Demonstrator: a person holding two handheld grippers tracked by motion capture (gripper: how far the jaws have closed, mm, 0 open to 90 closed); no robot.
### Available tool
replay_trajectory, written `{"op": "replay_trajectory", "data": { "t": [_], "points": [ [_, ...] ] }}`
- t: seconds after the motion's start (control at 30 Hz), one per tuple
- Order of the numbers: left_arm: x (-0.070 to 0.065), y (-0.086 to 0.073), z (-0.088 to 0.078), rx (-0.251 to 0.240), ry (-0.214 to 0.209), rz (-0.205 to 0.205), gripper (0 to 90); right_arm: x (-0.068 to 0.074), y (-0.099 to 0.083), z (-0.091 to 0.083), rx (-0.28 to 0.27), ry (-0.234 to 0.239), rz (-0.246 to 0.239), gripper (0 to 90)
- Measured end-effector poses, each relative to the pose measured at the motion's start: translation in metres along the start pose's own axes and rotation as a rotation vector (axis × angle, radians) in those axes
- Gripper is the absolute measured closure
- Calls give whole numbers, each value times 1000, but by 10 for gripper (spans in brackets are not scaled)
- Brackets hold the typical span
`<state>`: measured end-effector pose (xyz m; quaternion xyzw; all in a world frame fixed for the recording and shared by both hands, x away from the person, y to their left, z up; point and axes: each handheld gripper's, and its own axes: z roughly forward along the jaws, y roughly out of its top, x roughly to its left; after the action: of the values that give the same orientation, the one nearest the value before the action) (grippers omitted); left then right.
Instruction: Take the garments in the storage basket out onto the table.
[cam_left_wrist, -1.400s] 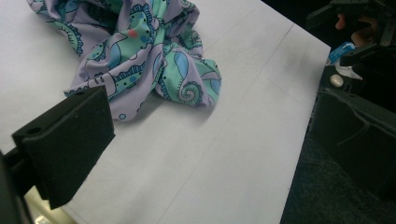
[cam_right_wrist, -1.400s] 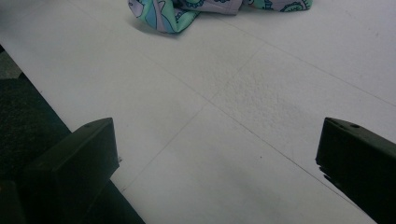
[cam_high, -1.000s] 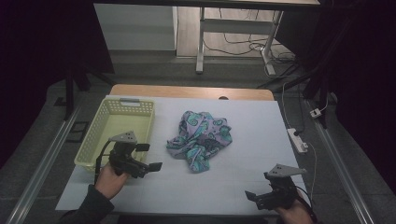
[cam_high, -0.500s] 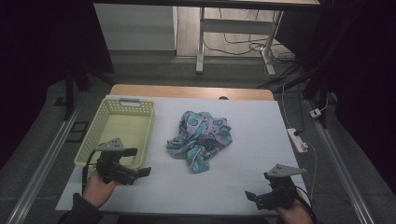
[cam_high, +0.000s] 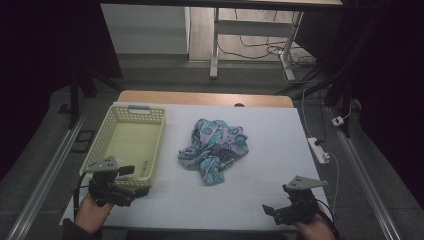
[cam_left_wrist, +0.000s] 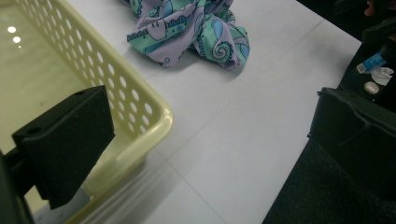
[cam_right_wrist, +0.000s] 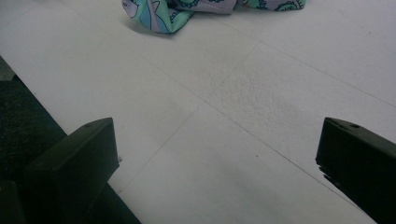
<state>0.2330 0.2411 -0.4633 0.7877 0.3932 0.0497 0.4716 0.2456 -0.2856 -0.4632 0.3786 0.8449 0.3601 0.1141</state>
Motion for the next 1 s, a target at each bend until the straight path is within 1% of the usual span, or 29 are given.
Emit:
{"op": "replay_trajectory", "data": {
  "t": [0.4,0.8,1.0],
  "points": [
    [2,-17,-16,-5,21,-36,0,0,0,0,2,-3,-5,0],
    [5,-29,-27,-14,29,-66,0,1,0,0,2,-6,-9,0],
    [7,-35,-34,-21,48,-81,0,1,0,0,2,-8,-8,0]
  ]
}}
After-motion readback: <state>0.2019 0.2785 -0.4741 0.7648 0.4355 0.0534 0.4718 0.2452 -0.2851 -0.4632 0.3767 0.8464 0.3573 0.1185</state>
